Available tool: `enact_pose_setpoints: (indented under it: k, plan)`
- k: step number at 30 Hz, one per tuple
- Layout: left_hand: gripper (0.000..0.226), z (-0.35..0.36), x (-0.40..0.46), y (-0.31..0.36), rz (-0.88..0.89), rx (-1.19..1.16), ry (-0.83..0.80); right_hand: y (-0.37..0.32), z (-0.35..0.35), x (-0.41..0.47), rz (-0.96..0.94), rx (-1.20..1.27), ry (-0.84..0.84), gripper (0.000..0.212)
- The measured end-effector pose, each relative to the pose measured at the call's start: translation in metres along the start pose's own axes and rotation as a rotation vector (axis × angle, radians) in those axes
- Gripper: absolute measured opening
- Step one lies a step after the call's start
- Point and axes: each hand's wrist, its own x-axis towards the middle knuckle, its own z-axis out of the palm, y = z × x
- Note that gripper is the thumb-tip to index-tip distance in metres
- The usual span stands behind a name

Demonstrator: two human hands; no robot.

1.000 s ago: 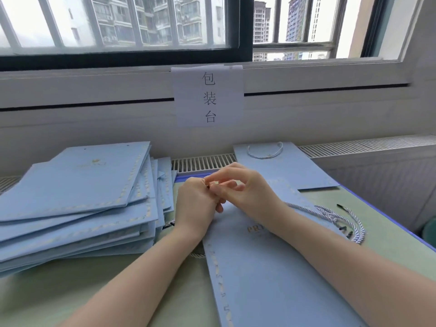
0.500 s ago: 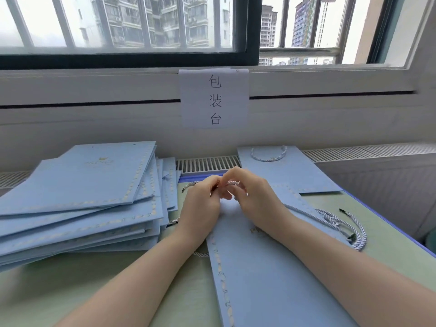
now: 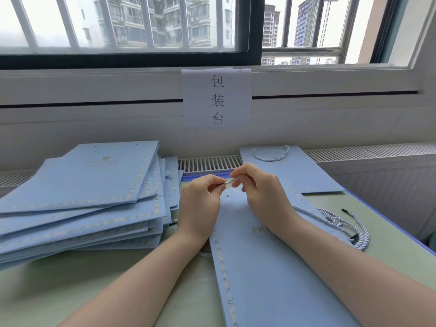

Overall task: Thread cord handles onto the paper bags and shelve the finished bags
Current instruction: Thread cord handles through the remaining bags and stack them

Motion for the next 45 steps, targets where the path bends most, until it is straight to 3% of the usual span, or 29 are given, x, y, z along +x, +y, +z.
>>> enact_pose_setpoints:
  k: [4,9,11,15,17,23,27,32,38,45]
  plan:
    - [0.007,-0.001,-0.001,0.003,-0.078,-0.147,-0.026,-0.005,-0.001,0.000,0.024,0.100,-0.111,0.009]
    - [0.010,0.000,-0.001,0.000,-0.073,-0.069,-0.023,-0.003,-0.001,0.002,0.041,0.077,-0.139,0.004]
    - [0.003,-0.001,0.000,0.000,-0.042,0.043,-0.039,-0.002,-0.001,0.002,0.079,0.072,-0.130,0.007]
    - [0.025,0.000,0.002,-0.001,-0.028,0.554,-0.224,0.000,-0.002,0.002,0.138,0.002,-0.062,0.005]
    - [0.027,0.001,0.003,0.000,-0.048,0.652,-0.292,0.000,-0.001,0.002,0.124,-0.062,-0.077,0.006]
    - [0.022,-0.003,0.011,0.019,-0.186,0.559,-0.334,0.003,0.006,-0.001,-0.097,-0.221,-0.048,0.014]
    - [0.019,-0.010,0.019,0.029,-0.129,0.510,-0.259,-0.001,0.008,-0.002,-0.203,-0.226,0.008,0.015]
    - [0.010,-0.019,0.032,0.035,-0.070,0.360,-0.349,-0.007,0.003,-0.002,-0.198,-0.114,0.067,0.010]
    - [0.012,-0.033,0.044,0.036,-0.228,0.151,-0.470,-0.016,-0.001,-0.006,-0.190,-0.036,0.060,0.009]
    - [0.027,-0.036,0.047,0.033,-0.294,0.111,-0.487,-0.012,0.002,-0.005,-0.259,-0.116,0.085,0.008]
